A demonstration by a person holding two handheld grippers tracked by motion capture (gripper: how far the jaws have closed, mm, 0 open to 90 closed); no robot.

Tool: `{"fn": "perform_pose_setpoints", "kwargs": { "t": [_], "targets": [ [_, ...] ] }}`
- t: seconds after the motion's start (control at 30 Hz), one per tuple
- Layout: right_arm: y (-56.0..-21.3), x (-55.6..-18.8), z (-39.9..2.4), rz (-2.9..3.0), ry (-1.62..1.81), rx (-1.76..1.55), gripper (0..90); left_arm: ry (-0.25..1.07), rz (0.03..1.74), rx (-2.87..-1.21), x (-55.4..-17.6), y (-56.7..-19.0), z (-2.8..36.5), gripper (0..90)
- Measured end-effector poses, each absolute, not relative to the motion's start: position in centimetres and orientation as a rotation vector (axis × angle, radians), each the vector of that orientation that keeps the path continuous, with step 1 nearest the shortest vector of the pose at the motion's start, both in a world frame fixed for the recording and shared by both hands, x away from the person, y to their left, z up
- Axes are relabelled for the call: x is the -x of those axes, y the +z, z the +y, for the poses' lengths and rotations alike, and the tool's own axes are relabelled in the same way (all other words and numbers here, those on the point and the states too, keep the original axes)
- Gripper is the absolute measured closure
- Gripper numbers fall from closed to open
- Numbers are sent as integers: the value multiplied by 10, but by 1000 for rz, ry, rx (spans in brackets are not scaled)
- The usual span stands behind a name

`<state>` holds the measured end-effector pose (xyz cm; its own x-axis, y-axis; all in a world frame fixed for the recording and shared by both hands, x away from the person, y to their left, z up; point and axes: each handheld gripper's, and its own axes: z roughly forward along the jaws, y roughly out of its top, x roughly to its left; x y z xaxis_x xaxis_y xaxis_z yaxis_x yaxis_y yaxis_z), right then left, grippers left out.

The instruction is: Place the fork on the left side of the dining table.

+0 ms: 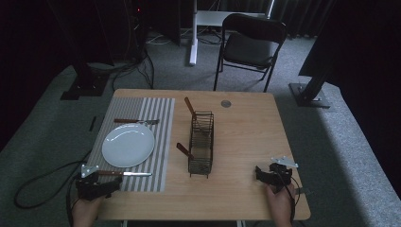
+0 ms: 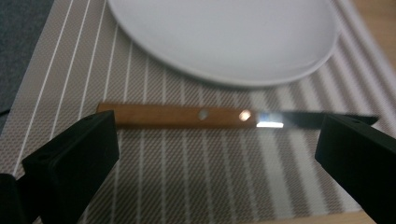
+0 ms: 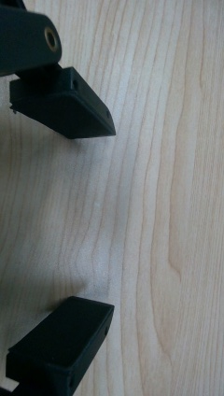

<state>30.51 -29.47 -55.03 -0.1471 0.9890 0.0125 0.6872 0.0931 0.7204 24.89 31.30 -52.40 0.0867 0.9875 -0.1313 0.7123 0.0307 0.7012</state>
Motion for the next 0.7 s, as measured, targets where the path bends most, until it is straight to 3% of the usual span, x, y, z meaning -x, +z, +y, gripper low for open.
{"fn": "perform_pose_setpoints", "kwargs": {
  "t": [0.57, 0.7],
  "targets": [
    [-550, -306, -295, 1894, 818, -1637, 126, 605, 1694, -1818, -254, -543, 307, 0],
    [-550, -306, -295, 1893, 818, -1638, 126, 675, 1670, -1864, -255, -546, 302, 0]
  ]
}}
